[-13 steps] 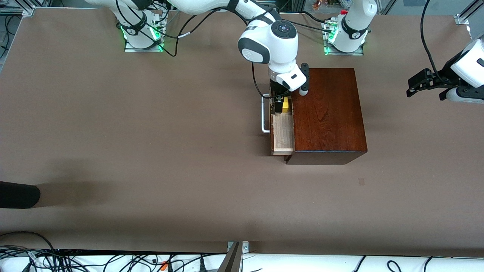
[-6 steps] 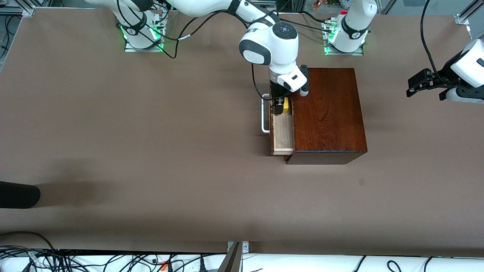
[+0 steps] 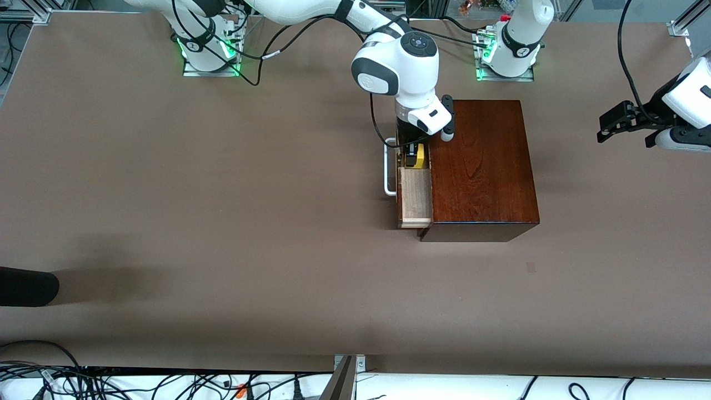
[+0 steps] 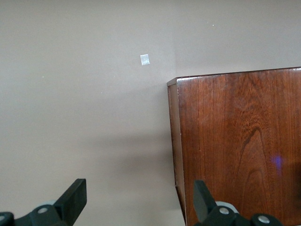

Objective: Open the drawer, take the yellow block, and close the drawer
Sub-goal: 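Close the right gripper on the yellow cube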

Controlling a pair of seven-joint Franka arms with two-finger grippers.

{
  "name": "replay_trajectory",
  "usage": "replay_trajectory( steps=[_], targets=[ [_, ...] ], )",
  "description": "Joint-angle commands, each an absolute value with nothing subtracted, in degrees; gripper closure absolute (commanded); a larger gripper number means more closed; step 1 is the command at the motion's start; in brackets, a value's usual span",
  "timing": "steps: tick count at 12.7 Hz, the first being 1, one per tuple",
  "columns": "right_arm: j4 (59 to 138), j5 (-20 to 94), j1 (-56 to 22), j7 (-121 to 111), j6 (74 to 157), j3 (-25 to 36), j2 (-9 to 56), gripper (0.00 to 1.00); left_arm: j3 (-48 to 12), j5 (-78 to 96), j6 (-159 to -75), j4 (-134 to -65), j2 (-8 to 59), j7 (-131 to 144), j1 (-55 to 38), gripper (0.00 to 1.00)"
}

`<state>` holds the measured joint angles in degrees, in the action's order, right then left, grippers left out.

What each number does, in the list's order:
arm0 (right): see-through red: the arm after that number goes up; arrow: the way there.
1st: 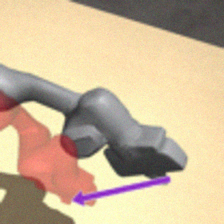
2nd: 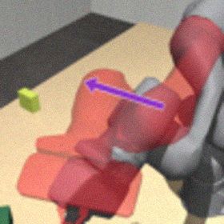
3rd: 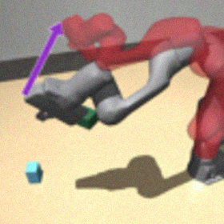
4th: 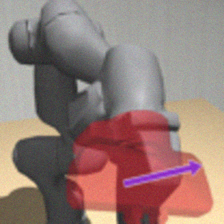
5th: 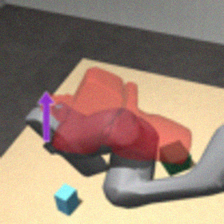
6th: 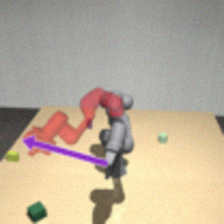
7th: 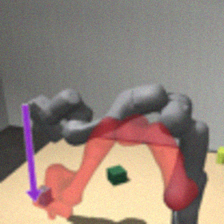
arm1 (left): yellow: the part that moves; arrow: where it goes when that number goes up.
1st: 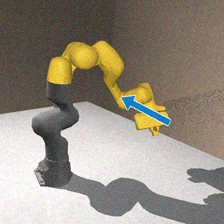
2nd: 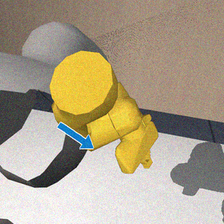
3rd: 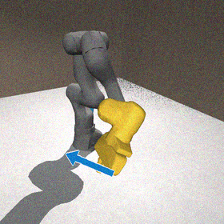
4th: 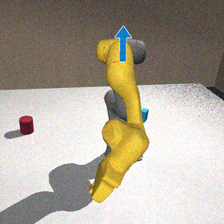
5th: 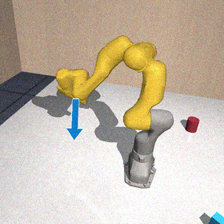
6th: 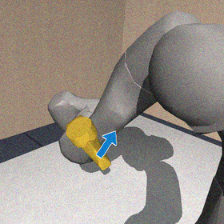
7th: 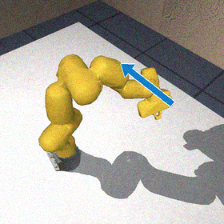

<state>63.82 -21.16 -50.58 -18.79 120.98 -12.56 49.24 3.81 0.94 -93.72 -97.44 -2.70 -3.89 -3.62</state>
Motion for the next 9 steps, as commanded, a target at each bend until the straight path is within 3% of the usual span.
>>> replay_trajectory(
  steps=[1,5,9],
  targets=[
    [61.53,-21.36,-51.06,-18.28,116.12,-12.57,48.09,0.87,4.04,2.29,-93.08,-97.56,-3.60,-5.45,-3.60,0.00],
    [54.24,-17.06,-51.15,-17.93,107.60,-12.74,47.64,0.87,3.96,2.29,-92.99,-97.56,-3.52,-5.45,-3.60,0.00],
    [53.26,-11.71,-48.97,-18.02,102.58,-12.48,42.38,0.87,3.96,2.29,-93.08,-97.56,-3.60,-5.45,-3.60,0.00]
  ],
)
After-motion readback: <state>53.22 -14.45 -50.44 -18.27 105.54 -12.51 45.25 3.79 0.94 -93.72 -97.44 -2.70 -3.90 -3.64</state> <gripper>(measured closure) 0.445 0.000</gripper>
